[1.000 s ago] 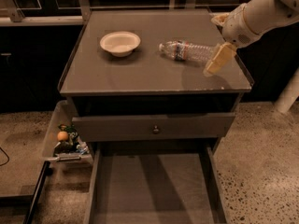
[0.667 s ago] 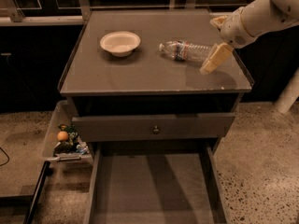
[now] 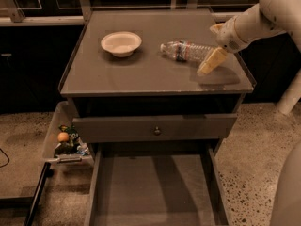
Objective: Place water bottle into middle drawer
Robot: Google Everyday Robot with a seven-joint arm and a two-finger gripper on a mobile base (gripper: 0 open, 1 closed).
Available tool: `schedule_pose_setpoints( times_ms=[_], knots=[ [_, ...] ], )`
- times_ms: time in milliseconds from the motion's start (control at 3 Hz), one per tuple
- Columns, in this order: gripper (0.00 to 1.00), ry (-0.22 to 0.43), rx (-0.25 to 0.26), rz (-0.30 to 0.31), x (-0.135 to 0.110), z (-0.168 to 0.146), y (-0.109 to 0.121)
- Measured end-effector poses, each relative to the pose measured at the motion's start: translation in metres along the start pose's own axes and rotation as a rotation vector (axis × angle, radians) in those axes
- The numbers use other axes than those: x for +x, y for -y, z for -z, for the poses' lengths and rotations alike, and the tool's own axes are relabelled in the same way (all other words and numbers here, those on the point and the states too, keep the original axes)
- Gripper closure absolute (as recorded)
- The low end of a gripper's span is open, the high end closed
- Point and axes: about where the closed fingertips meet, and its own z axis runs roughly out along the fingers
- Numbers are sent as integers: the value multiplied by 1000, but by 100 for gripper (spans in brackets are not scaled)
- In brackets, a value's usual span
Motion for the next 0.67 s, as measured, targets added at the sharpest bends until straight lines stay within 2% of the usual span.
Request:
schedule_pose_setpoints(
  times_ms=[333, 667],
  knots=[
    [0, 1, -19, -32, 7, -16, 4],
    [0, 22, -66, -69, 11, -29, 4]
  ],
)
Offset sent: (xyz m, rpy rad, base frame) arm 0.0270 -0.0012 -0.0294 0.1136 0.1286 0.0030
